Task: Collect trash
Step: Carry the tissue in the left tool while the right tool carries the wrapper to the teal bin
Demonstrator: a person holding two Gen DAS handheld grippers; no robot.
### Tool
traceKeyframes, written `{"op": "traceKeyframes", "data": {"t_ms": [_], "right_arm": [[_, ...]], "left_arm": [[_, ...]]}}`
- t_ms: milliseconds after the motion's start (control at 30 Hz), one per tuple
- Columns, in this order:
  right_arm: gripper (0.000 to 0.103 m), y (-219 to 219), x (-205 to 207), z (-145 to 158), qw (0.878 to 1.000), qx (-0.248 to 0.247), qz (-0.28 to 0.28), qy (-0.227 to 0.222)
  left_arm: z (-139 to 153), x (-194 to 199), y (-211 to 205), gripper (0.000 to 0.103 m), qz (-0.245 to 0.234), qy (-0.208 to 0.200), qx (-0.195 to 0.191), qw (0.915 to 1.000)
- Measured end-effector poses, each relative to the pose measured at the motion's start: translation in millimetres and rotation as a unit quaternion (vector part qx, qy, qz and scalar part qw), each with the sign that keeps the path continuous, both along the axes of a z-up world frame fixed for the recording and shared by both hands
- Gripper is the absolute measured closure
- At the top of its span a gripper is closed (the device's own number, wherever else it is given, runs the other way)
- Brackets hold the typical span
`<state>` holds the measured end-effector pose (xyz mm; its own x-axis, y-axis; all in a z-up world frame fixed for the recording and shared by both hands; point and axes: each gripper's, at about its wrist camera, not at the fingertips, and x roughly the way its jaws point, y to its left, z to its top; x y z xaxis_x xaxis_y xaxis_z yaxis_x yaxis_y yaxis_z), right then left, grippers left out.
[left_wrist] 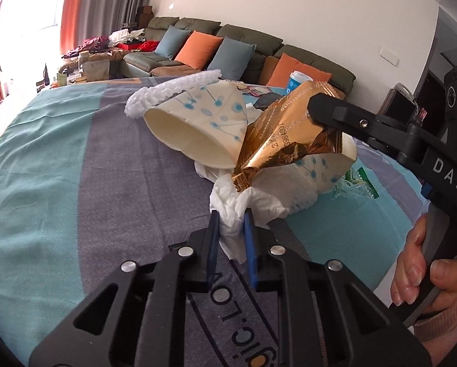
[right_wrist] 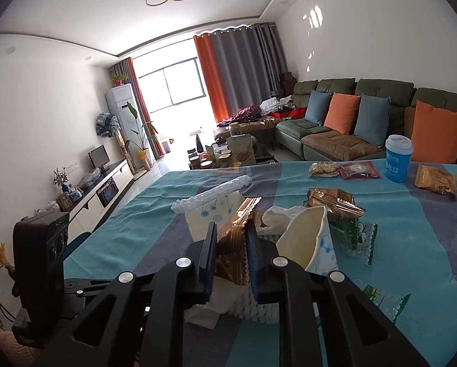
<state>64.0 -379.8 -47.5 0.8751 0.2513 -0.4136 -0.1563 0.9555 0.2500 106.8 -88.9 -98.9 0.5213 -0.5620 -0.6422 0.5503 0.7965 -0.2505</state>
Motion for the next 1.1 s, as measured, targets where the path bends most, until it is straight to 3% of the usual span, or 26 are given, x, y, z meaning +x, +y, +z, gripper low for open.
{"op": "traceKeyframes", "data": {"t_ms": [333, 667, 900, 1100], "right_arm": [[0.088, 1, -1, 21, 0.999, 0.033, 0.029, -0.021], [0.088, 26, -10, 50, 0.995, 0.040, 0.071, -0.055], [0.088, 66, 12, 57, 0.988, 0.051, 0.135, -0.053], [0.088, 125, 43, 58, 0.975, 0.064, 0.208, -0.044]], "left_arm": [[26, -17, 39, 0.090, 0.008, -0.028, -0.030, 0.9991], [54, -68, 96, 0.090, 0.043, -0.059, -0.033, 0.9968], [63, -76, 155, 0.090, 0.124, -0.073, -0.026, 0.9892], [68, -77, 225, 0.090, 0.224, -0.078, -0.010, 0.9715]]}}
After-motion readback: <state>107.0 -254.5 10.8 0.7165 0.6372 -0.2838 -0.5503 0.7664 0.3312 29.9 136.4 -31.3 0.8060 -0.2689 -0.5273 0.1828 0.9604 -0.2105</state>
